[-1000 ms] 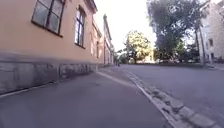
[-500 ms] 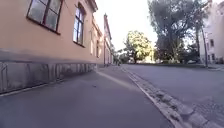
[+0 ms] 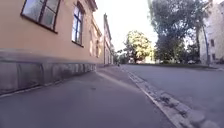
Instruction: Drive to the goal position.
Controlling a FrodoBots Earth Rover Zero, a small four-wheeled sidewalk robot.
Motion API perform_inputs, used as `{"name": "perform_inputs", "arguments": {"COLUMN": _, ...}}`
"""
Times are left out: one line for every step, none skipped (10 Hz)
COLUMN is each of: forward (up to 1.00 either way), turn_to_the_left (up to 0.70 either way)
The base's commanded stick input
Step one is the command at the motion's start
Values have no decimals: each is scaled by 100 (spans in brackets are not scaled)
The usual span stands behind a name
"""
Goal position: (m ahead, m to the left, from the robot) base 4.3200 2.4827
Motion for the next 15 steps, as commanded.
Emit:
{"name": "perform_inputs", "arguments": {"forward": 50, "turn_to_the_left": 0}}
{"name": "perform_inputs", "arguments": {"forward": 50, "turn_to_the_left": 0}}
{"name": "perform_inputs", "arguments": {"forward": 50, "turn_to_the_left": 0}}
{"name": "perform_inputs", "arguments": {"forward": 50, "turn_to_the_left": 0}}
{"name": "perform_inputs", "arguments": {"forward": 50, "turn_to_the_left": 0}}
{"name": "perform_inputs", "arguments": {"forward": 50, "turn_to_the_left": 0}}
{"name": "perform_inputs", "arguments": {"forward": 50, "turn_to_the_left": 0}}
{"name": "perform_inputs", "arguments": {"forward": 50, "turn_to_the_left": 0}}
{"name": "perform_inputs", "arguments": {"forward": 50, "turn_to_the_left": 0}}
{"name": "perform_inputs", "arguments": {"forward": 50, "turn_to_the_left": 0}}
{"name": "perform_inputs", "arguments": {"forward": 50, "turn_to_the_left": 0}}
{"name": "perform_inputs", "arguments": {"forward": 50, "turn_to_the_left": 0}}
{"name": "perform_inputs", "arguments": {"forward": 50, "turn_to_the_left": 0}}
{"name": "perform_inputs", "arguments": {"forward": 50, "turn_to_the_left": 0}}
{"name": "perform_inputs", "arguments": {"forward": 50, "turn_to_the_left": 0}}
